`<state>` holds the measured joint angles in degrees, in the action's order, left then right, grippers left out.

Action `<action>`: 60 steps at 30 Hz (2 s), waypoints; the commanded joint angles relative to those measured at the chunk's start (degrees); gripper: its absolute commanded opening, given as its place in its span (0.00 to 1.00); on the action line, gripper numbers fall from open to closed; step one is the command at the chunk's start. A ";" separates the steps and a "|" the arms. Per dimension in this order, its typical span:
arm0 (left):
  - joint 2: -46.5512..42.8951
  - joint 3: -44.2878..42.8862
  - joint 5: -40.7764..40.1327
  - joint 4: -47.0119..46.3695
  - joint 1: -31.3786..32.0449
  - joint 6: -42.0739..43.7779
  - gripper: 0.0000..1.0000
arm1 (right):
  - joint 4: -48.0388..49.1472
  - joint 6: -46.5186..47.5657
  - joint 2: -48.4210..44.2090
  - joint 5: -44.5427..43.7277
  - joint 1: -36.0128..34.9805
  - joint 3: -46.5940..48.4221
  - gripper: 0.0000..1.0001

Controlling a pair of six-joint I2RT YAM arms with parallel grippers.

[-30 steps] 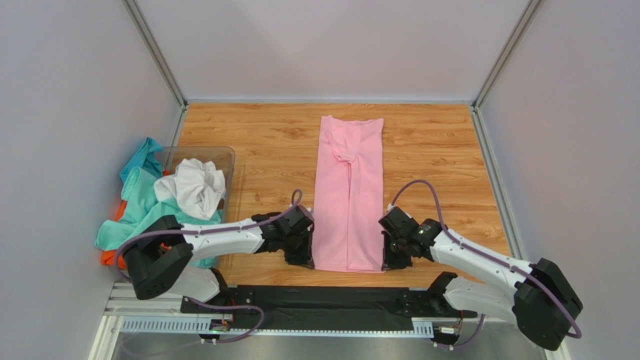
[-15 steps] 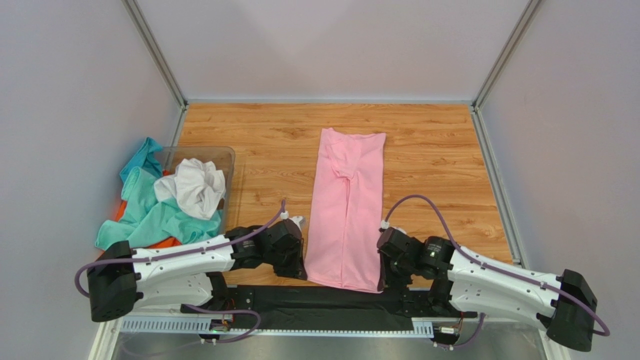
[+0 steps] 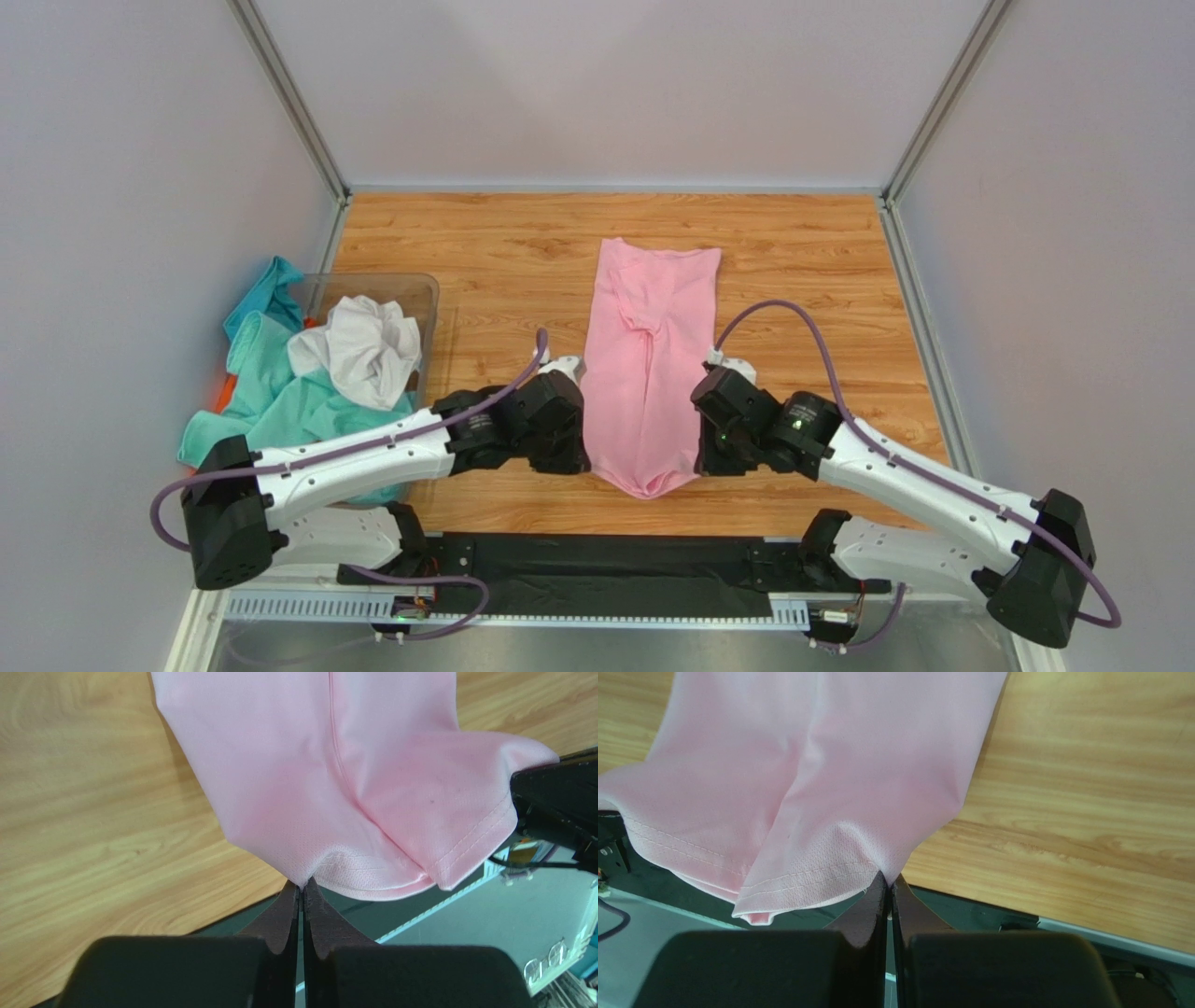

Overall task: Fold and stack the t-shirts
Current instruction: Fold the tshirt

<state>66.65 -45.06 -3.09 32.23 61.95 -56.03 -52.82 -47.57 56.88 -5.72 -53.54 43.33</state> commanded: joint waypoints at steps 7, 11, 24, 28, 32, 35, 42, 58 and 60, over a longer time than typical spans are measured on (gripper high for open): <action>6.54 -10.74 -0.25 1.61 -8.51 9.18 0.00 | 4.47 11.71 5.78 -3.17 10.20 8.96 0.00; 10.51 -15.14 2.03 2.05 -12.46 13.13 0.00 | 5.00 14.61 8.85 -3.16 13.71 13.26 0.00; 23.16 -28.59 5.37 2.93 -20.64 20.08 0.00 | 7.11 19.97 19.93 0.00 23.48 22.23 0.00; 26.94 -31.40 6.96 2.93 -22.05 21.40 0.00 | 7.90 20.94 22.74 1.14 25.15 23.20 0.00; 30.64 -34.04 8.54 2.93 -23.54 22.80 0.00 | 9.05 21.82 25.64 2.90 27.51 24.25 0.00; 32.83 -36.23 8.63 2.93 -24.51 23.51 0.00 | 10.10 22.35 27.75 3.78 28.92 24.87 0.00; 38.19 -38.79 10.12 3.19 -26.44 24.57 0.01 | 12.38 23.14 33.02 6.94 31.48 25.66 0.00; 46.46 -41.60 12.49 0.91 -29.08 25.35 0.25 | 18.63 22.08 42.79 9.41 35.61 26.80 0.15; 45.42 -41.43 13.55 0.64 -28.99 25.44 0.34 | 18.10 22.26 42.17 9.49 35.70 27.42 0.23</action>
<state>113.32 -84.12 8.08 34.57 33.32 -31.75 -36.56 -25.71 99.79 3.33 -18.26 67.57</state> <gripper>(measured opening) 0.324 0.197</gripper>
